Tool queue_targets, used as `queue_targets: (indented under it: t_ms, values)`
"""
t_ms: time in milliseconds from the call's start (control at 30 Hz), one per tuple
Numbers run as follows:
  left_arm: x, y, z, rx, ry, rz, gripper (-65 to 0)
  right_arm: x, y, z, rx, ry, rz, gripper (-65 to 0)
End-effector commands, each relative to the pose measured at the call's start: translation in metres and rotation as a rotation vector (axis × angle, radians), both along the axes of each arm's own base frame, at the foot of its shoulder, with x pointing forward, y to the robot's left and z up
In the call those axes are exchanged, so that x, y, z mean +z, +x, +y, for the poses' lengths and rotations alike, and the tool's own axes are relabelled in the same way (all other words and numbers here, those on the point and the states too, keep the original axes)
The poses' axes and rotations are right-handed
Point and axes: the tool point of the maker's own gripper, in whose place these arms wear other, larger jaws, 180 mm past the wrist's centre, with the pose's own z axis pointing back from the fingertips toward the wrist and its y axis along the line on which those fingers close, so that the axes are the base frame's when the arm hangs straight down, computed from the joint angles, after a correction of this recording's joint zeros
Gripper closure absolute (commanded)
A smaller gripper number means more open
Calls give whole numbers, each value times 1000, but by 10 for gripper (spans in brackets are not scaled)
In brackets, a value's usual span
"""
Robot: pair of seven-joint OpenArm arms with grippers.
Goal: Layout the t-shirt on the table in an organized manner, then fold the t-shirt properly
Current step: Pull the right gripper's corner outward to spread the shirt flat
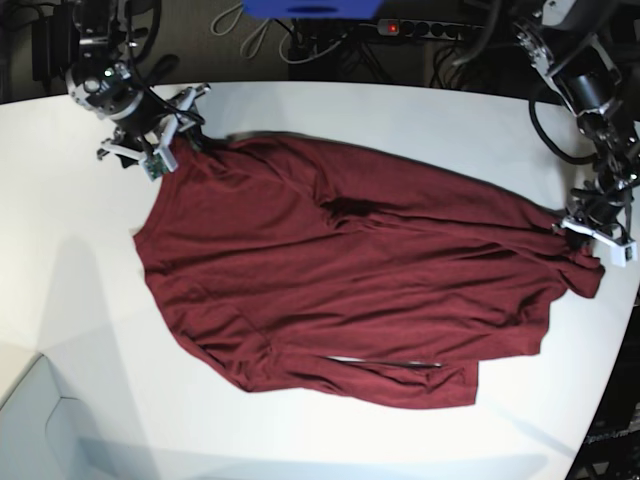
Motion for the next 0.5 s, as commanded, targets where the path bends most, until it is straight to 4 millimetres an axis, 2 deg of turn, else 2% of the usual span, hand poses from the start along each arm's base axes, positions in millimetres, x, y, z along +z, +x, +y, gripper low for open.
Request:
queue_targets:
  t_ms: [0,233,367,467]
  values:
    - [23,12,11,9,27,-65,-15,12,12,0,5,12,-52,-369]
    - [23,12,12,9,28,-65,-15,16,17,-13,21,-31,-61,-369]
    - [23,11,12,9,28,-64,-15,21,19,-41,-33,-68,-74,-369]
    - [22,11,12,9,28,-62,-15,25,20,-51,-58,-80,-85,-369]
